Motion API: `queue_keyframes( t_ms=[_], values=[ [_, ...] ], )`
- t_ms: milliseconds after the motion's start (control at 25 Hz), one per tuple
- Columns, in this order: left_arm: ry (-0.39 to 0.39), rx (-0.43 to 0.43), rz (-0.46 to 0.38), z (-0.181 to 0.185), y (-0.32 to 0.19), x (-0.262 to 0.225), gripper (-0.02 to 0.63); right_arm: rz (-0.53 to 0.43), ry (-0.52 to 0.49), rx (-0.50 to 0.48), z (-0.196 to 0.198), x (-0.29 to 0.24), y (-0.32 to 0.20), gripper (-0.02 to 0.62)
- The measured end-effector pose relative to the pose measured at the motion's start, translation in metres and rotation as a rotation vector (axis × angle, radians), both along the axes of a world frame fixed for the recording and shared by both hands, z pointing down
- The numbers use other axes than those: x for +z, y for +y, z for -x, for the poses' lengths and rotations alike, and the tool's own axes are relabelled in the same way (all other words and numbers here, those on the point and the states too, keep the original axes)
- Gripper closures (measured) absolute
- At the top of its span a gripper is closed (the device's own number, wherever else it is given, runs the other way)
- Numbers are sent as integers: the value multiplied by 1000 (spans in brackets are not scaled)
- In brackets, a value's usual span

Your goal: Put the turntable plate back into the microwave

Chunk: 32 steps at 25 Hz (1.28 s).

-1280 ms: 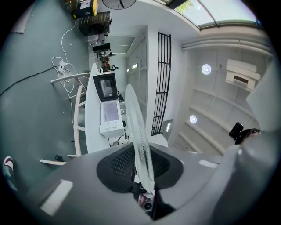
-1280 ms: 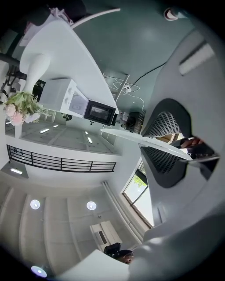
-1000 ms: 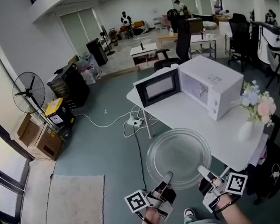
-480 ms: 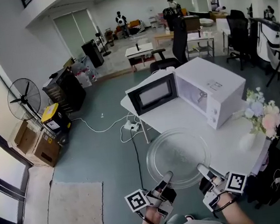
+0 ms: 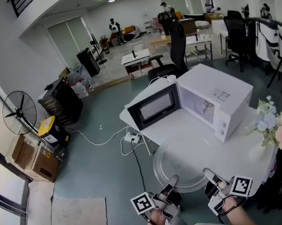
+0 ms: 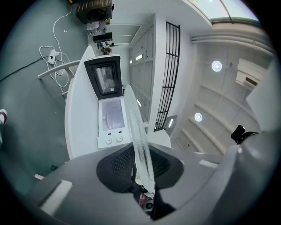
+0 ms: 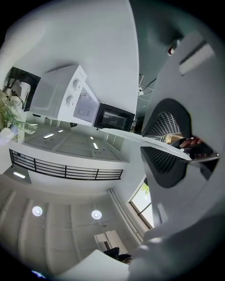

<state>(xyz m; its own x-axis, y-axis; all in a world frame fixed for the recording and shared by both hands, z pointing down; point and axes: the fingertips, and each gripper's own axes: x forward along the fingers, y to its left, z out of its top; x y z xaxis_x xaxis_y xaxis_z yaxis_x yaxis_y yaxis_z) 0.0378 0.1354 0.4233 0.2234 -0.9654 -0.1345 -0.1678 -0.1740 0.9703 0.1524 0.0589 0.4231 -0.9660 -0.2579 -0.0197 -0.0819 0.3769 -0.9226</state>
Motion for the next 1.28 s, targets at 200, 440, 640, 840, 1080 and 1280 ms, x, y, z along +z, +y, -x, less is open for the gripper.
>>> queue_keyframes(
  t_ms=[200, 440, 640, 840, 1080, 1280],
  values=[
    [-23, 90, 7, 52, -50, -2, 554, -4, -11, 73, 46, -2, -41, 522],
    [-44, 198, 31, 118, -112, -12, 554, 22, -26, 165, 106, -11, -89, 522],
    [-46, 283, 46, 155, -159, -13, 554, 40, -39, 245, 140, -11, -125, 522],
    [-55, 373, 56, 183, -199, -7, 554, 51, -54, 324, 165, -9, -153, 522],
    [-51, 494, 48, 196, -234, 5, 552, 57, -53, 422, 176, -1, -173, 525],
    [-61, 565, 40, 193, -250, 19, 551, 93, -69, 471, 171, 9, -179, 526]
  ],
)
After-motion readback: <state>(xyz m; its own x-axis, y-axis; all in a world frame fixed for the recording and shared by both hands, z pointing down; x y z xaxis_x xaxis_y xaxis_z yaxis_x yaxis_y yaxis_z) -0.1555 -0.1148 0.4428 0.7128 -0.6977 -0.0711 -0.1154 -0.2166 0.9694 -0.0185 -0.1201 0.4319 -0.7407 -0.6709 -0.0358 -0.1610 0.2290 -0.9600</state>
